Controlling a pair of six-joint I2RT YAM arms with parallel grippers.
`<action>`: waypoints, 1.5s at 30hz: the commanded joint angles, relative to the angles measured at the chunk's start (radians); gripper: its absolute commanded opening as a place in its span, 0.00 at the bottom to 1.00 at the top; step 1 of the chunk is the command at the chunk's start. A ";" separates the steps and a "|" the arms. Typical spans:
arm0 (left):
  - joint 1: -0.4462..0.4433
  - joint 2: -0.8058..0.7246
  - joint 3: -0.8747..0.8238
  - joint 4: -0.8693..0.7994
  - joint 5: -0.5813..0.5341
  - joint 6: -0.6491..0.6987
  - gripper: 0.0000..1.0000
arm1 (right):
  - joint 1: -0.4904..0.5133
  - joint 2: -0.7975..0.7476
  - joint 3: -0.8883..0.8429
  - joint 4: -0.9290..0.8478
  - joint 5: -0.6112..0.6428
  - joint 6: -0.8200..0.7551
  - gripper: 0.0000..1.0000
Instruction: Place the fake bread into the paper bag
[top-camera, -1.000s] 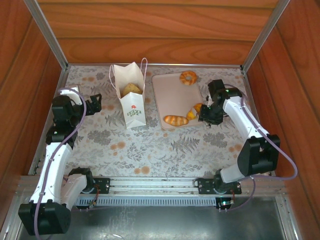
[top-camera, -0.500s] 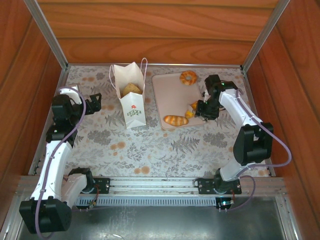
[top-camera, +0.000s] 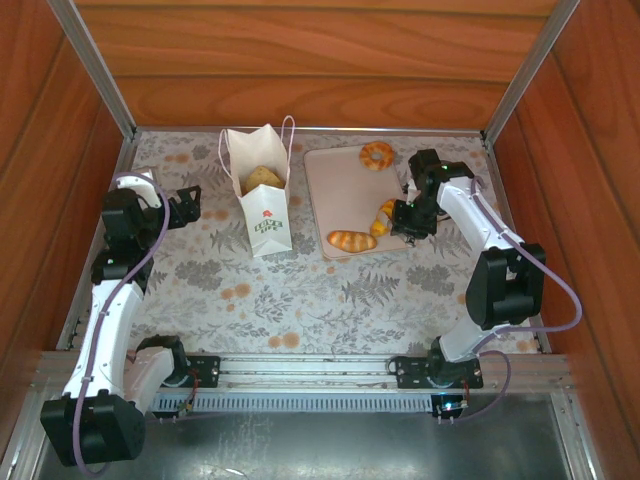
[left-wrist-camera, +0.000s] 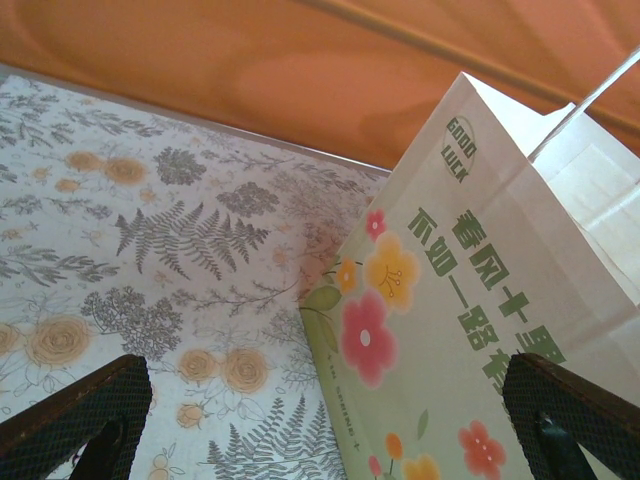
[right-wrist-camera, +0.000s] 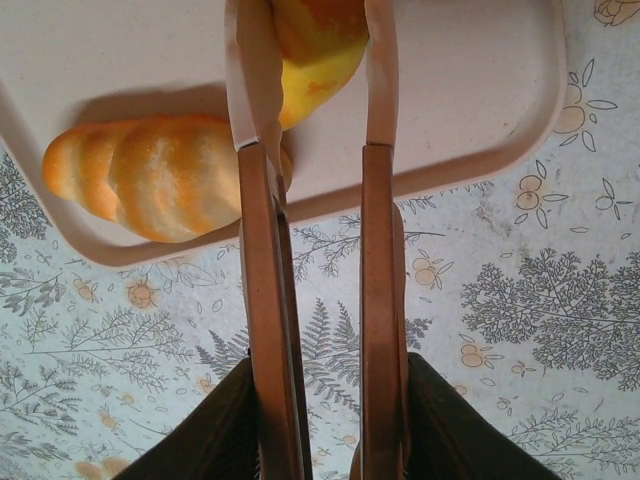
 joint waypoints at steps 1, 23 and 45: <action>0.009 -0.012 -0.004 0.017 0.020 -0.009 0.96 | -0.008 -0.053 -0.014 -0.019 -0.007 -0.010 0.24; -0.129 -0.123 0.121 -0.120 -0.008 -0.123 0.89 | 0.089 -0.468 0.004 0.151 -0.073 0.069 0.17; -0.413 0.130 0.279 -0.139 -0.303 -0.198 0.88 | 0.395 -0.436 0.280 0.318 -0.038 0.064 0.16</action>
